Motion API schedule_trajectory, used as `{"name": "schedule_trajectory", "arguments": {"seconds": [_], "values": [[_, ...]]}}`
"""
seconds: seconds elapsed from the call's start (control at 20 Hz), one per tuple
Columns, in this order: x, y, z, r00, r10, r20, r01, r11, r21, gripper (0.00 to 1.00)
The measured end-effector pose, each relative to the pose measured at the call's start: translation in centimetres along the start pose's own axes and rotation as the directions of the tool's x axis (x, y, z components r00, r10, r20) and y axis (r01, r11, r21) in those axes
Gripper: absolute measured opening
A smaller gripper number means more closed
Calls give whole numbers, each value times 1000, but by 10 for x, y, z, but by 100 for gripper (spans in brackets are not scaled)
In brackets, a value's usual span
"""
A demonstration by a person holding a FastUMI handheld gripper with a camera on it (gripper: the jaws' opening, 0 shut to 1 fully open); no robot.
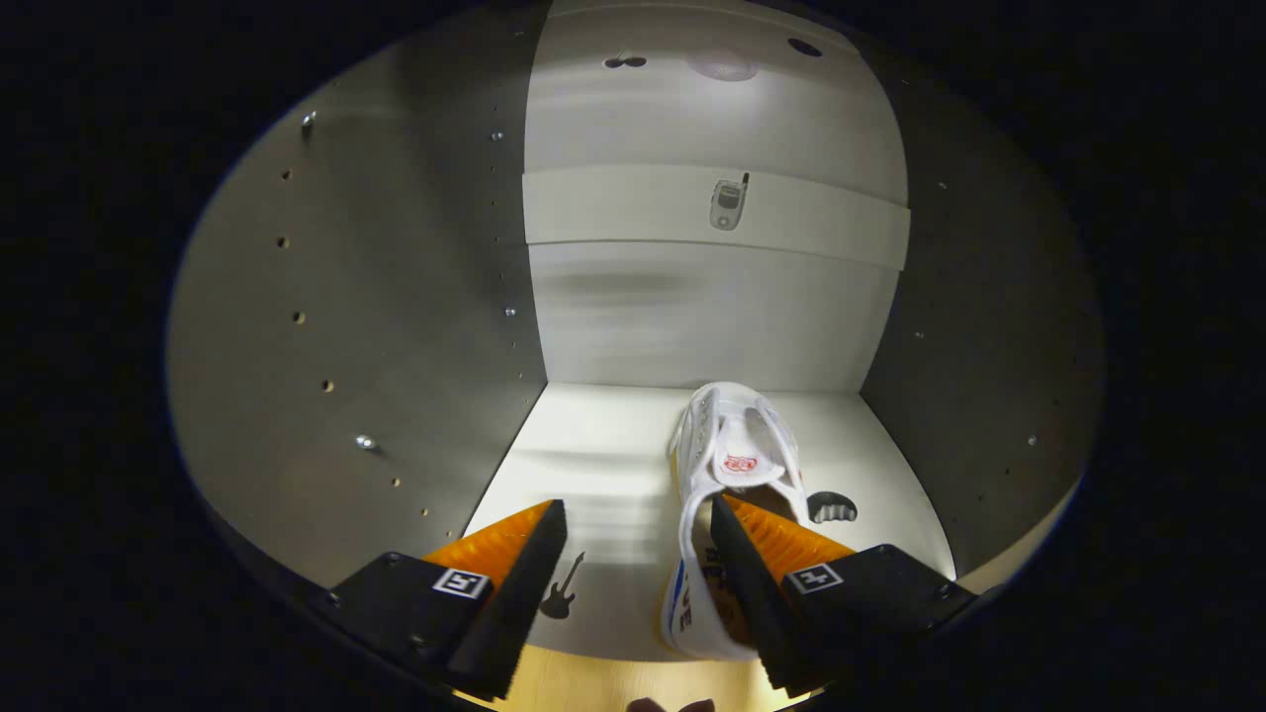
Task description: Open the shoe cabinet door, grab the shoes and put them into the shoe cabinet, then close the shoe cabinet door.
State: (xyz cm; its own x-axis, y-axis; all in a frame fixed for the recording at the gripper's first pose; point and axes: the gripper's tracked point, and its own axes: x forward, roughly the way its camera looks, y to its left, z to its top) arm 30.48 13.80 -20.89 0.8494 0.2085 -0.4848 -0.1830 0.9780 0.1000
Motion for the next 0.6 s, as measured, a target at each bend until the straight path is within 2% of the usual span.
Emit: {"name": "schedule_trajectory", "arguments": {"seconds": [0.1, 0.3, 0.45, 0.6], "values": [[-15, -3, 6, 1000, 5, 27, -6, 999, 35, 98], [-56, -16, 31, 993, -17, 120, 7, 996, 85, 99], [-105, -22, 41, 979, -35, 199, 18, 996, 86, 99], [-163, -29, 40, 955, -78, 286, 62, 996, 67, 98]]}}
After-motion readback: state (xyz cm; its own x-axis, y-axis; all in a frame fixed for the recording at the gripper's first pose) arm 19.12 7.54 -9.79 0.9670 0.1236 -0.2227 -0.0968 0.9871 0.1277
